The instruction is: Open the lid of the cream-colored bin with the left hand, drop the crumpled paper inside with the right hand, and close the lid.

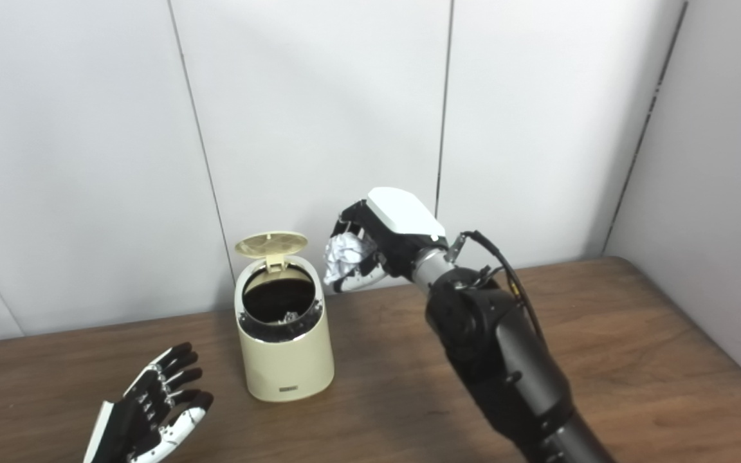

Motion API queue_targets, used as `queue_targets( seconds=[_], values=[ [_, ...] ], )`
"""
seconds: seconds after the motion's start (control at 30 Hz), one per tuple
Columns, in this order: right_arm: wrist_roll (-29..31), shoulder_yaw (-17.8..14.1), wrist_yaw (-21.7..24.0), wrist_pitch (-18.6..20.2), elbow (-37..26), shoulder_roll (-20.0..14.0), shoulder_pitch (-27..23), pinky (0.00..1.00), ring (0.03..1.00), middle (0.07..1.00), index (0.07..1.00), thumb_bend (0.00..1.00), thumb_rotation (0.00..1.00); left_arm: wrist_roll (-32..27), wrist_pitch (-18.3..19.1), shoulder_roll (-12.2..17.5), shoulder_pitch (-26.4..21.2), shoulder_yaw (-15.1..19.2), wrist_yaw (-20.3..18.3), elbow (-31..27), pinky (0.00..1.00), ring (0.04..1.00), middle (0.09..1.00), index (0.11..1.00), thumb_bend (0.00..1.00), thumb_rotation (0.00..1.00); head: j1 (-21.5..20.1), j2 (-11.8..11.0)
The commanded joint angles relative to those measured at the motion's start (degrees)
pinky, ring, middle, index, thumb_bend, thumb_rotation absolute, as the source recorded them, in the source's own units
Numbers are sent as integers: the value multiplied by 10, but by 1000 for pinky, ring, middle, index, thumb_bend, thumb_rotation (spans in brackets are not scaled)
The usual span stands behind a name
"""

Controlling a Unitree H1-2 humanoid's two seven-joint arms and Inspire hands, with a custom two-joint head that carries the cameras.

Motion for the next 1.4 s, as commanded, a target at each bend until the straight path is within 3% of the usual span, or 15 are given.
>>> queue_targets(
  seconds=[0.0, 0.07, 0.1, 0.4, 0.73, 1.03, 1.2, 1.37],
  values=[
    [-7, -4, -21, -3, -2, 5, -38, 337, 394, 488, 498, 518, 0, 7, -27, -3, -22, -3, 7, -9, 706, 799, 842, 883, 609, 189, 2, 0],
    [-8, -3, -24, -1, 8, 13, -41, 366, 400, 484, 497, 519, 0, 11, -31, -5, -23, -5, 10, -5, 703, 796, 841, 882, 607, 192, 7, 0],
    [-9, -3, -25, 2, 12, 18, -42, 445, 414, 480, 493, 520, 0, 10, -31, -6, -24, -5, 9, -4, 703, 795, 840, 881, 606, 187, 9, -1],
    [-39, 2, -85, 18, 47, 72, -43, 344, 407, 501, 483, 519, 0, 13, -35, -14, -27, -10, 10, 4, 719, 799, 844, 877, 608, 181, 20, -1],
    [-43, -4, -82, 43, 62, 109, -48, 331, 417, 496, 497, 500, 0, 21, -36, -20, -27, -14, 16, 5, 708, 791, 838, 875, 605, 148, 29, 2],
    [-53, 9, -88, 40, 61, 111, -43, 392, 412, 480, 491, 503, 0, 20, -34, -23, -30, -17, 21, 7, 706, 793, 838, 875, 618, 146, 40, 5],
    [-63, 3, -56, 44, 37, 105, -37, 413, 416, 490, 495, 503, 0, 19, -34, -24, -32, -17, 22, 10, 708, 799, 843, 879, 612, 139, 43, 5],
    [-79, -12, -34, 44, 16, 108, -34, 318, 414, 489, 492, 499, 0, 22, -41, -21, -36, -17, 23, 20, 721, 803, 846, 880, 621, 163, 42, 4]
  ],
)
